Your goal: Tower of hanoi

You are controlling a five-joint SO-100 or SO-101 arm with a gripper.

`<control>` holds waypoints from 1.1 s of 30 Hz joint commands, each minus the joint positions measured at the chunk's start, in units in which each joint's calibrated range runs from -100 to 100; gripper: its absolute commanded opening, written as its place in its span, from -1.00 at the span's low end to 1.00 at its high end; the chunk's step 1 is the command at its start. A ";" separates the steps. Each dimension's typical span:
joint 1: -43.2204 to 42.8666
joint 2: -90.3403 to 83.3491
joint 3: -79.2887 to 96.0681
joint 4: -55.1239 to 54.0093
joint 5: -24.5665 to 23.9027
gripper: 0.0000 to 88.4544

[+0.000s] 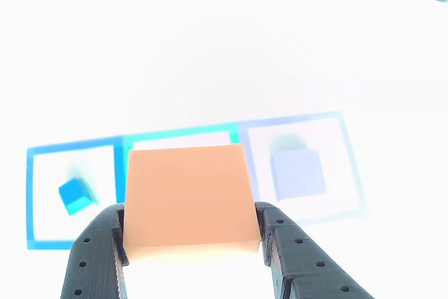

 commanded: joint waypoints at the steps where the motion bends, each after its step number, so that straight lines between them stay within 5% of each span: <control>1: -2.02 1.10 -1.76 -0.42 0.00 -0.80; 14: -4.32 -3.02 29.87 -23.01 0.00 -0.80; 33: -4.80 4.98 81.87 -95.65 0.00 -0.80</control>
